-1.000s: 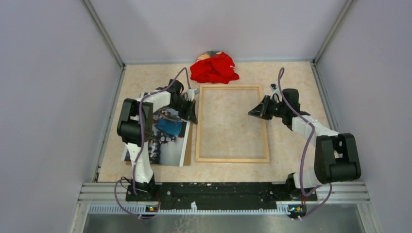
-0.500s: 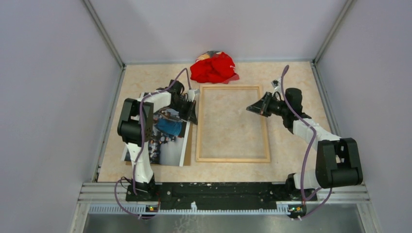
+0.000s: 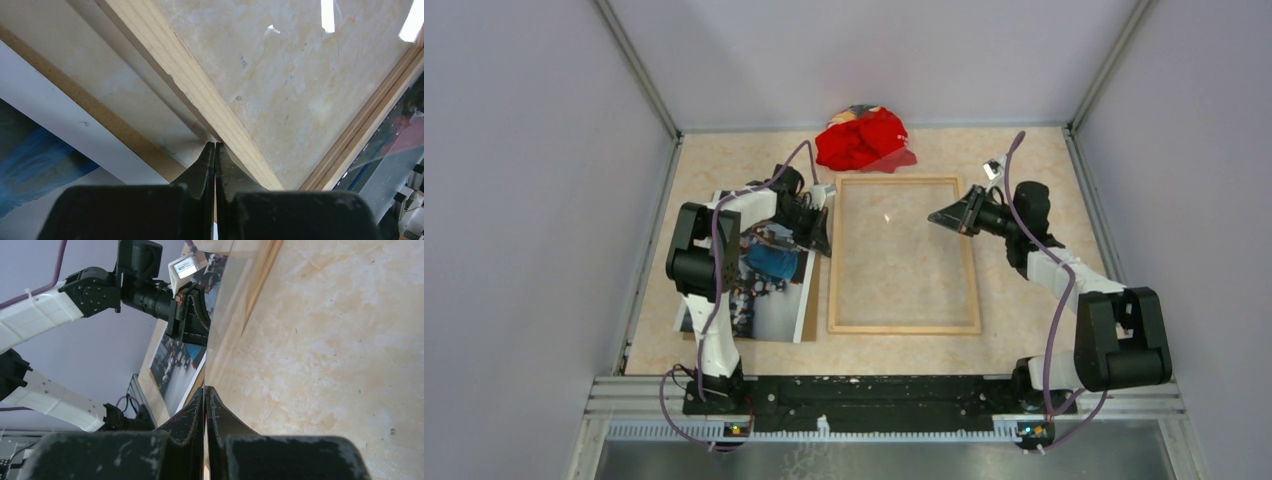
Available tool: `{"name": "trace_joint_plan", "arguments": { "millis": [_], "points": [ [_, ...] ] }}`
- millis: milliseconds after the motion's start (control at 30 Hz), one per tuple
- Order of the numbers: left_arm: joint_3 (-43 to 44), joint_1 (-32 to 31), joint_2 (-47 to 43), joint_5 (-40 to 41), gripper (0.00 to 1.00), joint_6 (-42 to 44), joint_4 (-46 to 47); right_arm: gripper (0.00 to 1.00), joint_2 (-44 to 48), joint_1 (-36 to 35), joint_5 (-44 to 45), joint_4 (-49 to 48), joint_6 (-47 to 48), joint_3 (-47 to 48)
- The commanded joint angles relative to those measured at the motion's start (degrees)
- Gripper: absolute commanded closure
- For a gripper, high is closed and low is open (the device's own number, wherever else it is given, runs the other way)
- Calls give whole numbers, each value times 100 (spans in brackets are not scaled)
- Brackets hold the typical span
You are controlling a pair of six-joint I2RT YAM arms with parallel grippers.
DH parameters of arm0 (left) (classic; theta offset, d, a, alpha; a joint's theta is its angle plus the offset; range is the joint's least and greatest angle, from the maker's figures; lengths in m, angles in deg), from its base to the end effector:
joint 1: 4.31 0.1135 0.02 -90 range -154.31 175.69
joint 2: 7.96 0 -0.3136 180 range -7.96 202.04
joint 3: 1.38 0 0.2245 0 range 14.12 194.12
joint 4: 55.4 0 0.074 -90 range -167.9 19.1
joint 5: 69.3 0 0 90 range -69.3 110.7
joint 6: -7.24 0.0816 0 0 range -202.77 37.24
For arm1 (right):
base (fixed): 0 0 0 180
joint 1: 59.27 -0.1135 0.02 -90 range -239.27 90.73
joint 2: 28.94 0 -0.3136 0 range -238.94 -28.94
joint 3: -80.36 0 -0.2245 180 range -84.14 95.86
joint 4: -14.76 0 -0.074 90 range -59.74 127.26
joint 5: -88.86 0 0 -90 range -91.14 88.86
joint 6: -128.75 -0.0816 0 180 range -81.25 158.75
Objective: Put the photo into the frame
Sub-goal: Place the photo frame item in the photo frame.
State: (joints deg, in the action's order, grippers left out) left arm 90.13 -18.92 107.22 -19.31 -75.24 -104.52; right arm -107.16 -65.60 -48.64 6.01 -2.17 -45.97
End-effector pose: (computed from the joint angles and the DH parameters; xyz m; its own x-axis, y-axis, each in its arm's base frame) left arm 0.3733 -0.1515 0.1768 -0.8670 0.3296 -0.3737 0.4950 0.6557 -0.5701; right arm 0.2761 0.0912 0.2921 -0.7151 0.3659 -0.5956 -0.4118 0.4679 0.7819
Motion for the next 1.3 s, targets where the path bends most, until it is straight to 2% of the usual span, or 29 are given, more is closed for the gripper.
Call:
{"name": "trace_joint_plan", "arguments": {
  "millis": [0,667,1033,1267],
  "points": [
    [78,-51,14,-147,98,-10,55,100,138,-48,-211,-681,-147,-29],
    [22,-59,-48,-178,98,11,51,100,-339,-276,-14,-800,-442,91],
    [-14,-59,-48,-207,99,4,94,100,-564,-466,181,-1505,-1845,-34],
    [-33,-59,-66,-206,99,12,102,100,-355,-617,400,-786,-1287,62]
  ]
}}
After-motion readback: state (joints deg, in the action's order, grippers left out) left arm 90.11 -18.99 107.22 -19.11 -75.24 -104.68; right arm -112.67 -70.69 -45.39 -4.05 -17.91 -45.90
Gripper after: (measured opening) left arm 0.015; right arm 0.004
